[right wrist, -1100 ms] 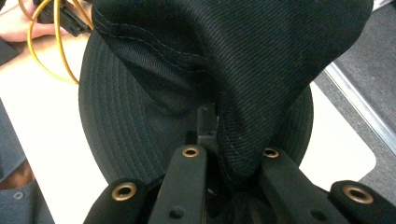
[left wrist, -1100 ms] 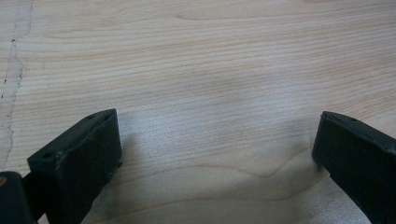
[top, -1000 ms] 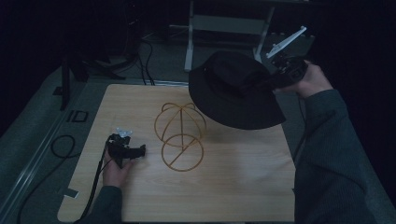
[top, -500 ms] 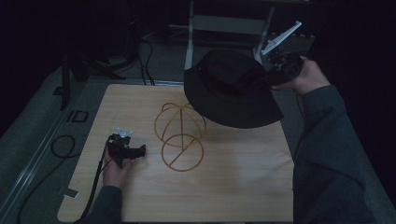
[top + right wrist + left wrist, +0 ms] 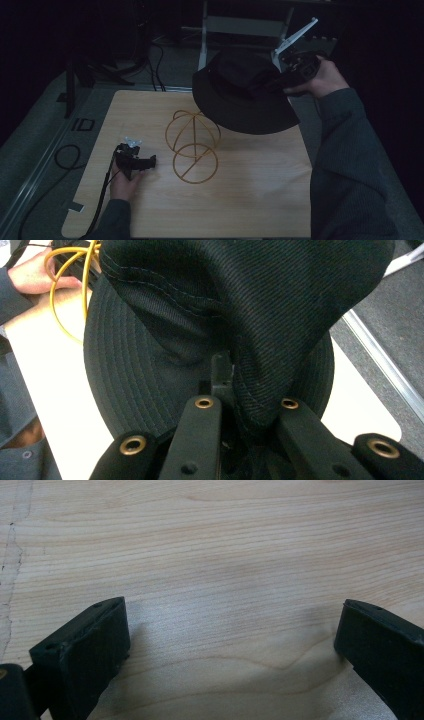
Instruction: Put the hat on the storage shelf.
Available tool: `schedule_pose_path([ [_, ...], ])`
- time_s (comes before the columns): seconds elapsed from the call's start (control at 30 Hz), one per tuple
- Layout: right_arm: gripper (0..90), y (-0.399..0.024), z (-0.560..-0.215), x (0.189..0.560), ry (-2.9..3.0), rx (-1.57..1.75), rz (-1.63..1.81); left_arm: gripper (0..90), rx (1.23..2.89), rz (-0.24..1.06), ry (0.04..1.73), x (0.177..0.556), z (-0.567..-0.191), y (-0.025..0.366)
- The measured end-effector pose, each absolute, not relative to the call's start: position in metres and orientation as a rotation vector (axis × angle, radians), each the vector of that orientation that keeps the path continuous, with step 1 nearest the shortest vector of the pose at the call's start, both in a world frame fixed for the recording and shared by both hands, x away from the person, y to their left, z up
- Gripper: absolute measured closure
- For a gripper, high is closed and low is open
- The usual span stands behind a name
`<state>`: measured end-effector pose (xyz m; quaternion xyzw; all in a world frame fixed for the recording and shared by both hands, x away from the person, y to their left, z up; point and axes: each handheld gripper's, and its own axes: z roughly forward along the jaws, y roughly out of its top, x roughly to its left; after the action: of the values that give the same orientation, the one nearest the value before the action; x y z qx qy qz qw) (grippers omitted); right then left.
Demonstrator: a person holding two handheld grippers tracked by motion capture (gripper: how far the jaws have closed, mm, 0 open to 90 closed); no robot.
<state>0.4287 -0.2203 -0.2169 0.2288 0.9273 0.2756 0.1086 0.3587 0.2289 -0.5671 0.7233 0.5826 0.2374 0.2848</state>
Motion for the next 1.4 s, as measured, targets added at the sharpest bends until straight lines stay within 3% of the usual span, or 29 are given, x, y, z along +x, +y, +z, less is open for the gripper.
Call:
schedule_pose_path([
  [1.4, 87.5, -0.192, -0.207, 0.422, 2.77, 0.538, 0.879, 1.5, 1.935, 0.635, 1.558, 0.359, -0.567, 0.229],
])
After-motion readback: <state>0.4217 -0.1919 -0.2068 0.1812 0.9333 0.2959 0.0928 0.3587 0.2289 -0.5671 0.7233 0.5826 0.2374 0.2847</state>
